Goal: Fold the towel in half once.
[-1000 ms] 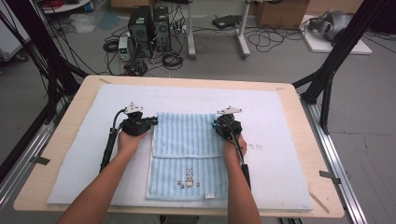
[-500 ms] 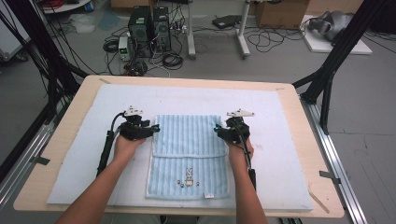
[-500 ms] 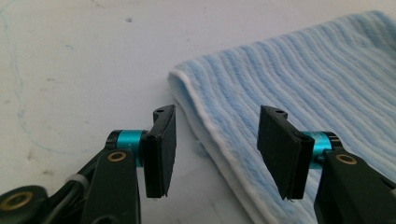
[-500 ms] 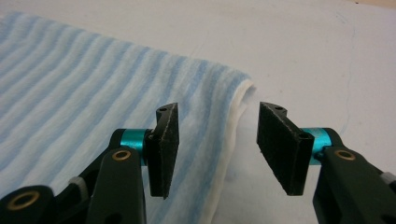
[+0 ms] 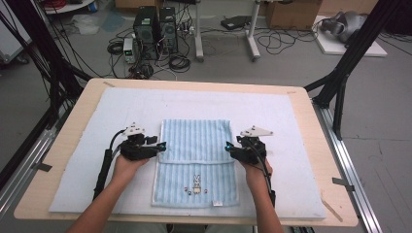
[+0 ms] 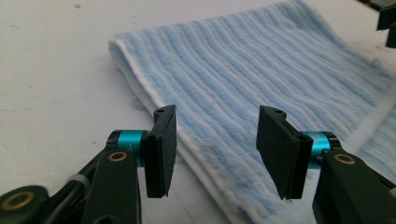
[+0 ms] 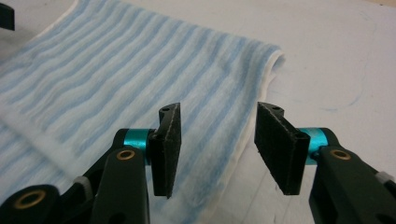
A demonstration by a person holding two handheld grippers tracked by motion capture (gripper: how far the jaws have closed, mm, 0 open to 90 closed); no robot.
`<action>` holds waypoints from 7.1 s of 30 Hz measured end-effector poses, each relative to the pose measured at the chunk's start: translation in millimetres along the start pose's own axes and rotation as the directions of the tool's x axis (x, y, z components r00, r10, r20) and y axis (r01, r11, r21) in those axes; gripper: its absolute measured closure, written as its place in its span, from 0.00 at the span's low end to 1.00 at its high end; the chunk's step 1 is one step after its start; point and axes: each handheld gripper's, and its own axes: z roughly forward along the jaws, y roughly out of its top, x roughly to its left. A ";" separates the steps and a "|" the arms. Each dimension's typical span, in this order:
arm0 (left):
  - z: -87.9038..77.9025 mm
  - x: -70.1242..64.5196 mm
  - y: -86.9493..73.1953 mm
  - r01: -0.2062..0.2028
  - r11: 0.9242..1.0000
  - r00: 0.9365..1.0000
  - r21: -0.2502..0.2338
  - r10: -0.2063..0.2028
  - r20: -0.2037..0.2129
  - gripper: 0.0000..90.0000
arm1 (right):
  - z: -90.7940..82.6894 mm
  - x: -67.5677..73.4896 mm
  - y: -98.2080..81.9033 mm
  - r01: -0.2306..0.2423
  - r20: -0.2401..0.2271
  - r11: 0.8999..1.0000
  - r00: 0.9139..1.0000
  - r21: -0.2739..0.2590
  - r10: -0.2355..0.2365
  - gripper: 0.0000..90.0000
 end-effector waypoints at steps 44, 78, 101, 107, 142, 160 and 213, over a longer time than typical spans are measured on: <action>-39.1 -34.5 -21.6 -0.087 0.996 0.992 -0.031 0.090 0.092 0.91 | -27.8 26.5 -27.1 0.103 -0.097 0.991 0.991 0.082 -0.095 0.95; -84.0 -60.9 -75.5 -0.040 0.999 0.977 0.013 0.036 0.208 0.71 | -86.2 64.3 -72.9 0.126 -0.174 0.990 0.978 0.065 -0.113 0.80; -33.7 -4.8 -14.2 0.060 0.996 0.996 -0.068 -0.065 -0.064 0.22 | -16.1 16.0 -22.9 -0.015 -0.001 0.999 1.000 0.030 0.016 0.25; -19.2 8.2 -3.4 0.065 0.997 0.996 -0.036 -0.066 -0.055 0.29 | 8.6 10.1 -9.0 -0.003 0.016 0.997 1.000 0.078 0.002 0.18; 44.7 26.7 34.1 0.080 0.996 0.984 0.047 -0.071 -0.163 0.97 | 55.0 -8.1 20.7 -0.032 0.073 0.992 0.997 0.123 0.024 0.95; 16.1 11.6 19.7 0.056 0.998 0.986 0.012 -0.054 -0.157 0.49 | 35.9 -4.0 23.1 -0.036 0.106 0.998 0.994 0.059 0.029 0.51; -47.3 -34.7 -39.0 -0.094 0.996 0.992 0.008 0.092 0.089 0.91 | -34.3 37.6 -43.2 0.154 -0.104 0.981 0.984 0.117 -0.142 0.99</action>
